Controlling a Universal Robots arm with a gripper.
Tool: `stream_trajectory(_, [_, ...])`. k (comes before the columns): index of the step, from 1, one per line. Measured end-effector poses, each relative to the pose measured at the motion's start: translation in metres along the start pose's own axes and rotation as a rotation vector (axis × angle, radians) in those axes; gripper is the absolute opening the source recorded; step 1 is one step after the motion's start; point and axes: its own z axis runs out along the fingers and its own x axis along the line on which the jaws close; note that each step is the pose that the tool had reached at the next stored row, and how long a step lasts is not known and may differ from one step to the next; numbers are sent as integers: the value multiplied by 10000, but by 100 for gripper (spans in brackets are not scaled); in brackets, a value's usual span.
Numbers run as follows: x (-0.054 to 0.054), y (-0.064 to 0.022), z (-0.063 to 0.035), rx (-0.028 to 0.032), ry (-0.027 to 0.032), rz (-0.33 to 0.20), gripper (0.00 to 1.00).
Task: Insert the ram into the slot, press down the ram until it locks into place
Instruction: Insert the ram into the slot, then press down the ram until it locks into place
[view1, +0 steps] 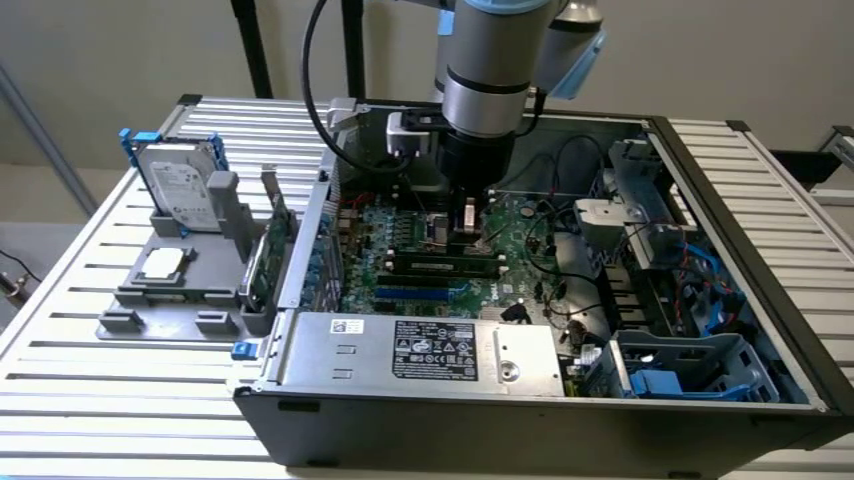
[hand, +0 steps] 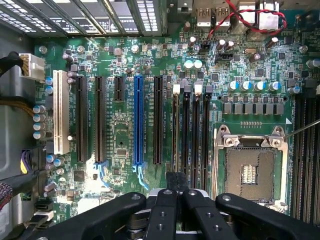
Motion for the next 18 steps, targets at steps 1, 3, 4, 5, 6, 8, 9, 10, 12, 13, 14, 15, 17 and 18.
stream_trajectory(1, [0, 0, 0, 0, 0, 0, 11])
stream_trajectory(3, [0, 0, 0, 0, 0, 0, 11])
stream_trajectory(4, [0, 0, 0, 0, 0, 0, 11])
stream_trajectory(5, [0, 0, 0, 0, 1, 0, 11])
stream_trajectory(6, [0, 1, 2, 0, 1, 0, 11])
stream_trajectory(8, [-1, 3, 17, -6, 3, 0, 11])
stream_trajectory(9, [-3, 5, 26, -14, 1, 3, 11])
stream_trajectory(10, [-6, 7, 33, -25, 2, 4, 11])
stream_trajectory(12, [-13, 11, 48, -49, 1, 9, 11])
stream_trajectory(13, [-15, 11, 56, -63, 1, 14, 11])
stream_trajectory(14, [-18, 10, 66, -73, 0, 17, 11])
stream_trajectory(15, [-22, 10, 73, -78, 0, 19, 11])
stream_trajectory(17, [-29, 9, 90, -81, 0, 24, 11])
stream_trajectory(18, [-31, 9, 99, -81, 0, 25, 11])
